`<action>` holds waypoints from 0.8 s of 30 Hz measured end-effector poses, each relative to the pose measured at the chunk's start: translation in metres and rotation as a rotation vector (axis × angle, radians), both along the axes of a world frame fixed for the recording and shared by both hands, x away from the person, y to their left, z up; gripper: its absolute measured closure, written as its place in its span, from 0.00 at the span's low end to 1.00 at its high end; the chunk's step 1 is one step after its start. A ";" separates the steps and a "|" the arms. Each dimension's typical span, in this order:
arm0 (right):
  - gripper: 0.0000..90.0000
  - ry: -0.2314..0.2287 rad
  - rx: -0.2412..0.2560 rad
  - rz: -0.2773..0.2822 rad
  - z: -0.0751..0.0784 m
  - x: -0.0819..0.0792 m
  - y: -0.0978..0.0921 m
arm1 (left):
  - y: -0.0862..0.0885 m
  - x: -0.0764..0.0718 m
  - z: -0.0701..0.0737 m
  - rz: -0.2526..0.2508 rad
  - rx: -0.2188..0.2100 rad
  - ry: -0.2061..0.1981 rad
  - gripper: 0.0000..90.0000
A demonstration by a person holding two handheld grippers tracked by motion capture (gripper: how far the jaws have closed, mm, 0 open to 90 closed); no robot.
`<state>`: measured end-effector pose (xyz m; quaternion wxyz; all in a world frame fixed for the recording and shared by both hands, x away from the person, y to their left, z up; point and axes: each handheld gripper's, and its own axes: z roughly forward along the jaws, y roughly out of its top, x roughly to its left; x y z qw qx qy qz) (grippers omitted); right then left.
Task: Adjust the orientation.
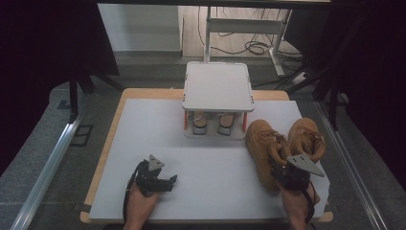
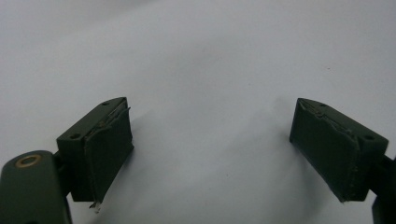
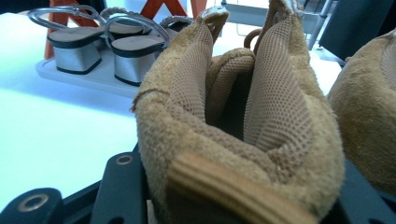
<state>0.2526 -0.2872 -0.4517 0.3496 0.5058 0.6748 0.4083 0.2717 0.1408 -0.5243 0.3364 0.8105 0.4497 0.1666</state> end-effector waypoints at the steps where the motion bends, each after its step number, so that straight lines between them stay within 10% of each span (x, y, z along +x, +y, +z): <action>1: 0.56 0.000 0.003 0.004 0.001 -0.001 -0.001 | 0.000 0.000 0.000 0.000 0.000 0.000 0.14; 24: 0.57 -0.051 0.072 0.084 0.035 -0.035 -0.015 | 0.000 0.000 0.000 0.000 -0.001 0.000 0.14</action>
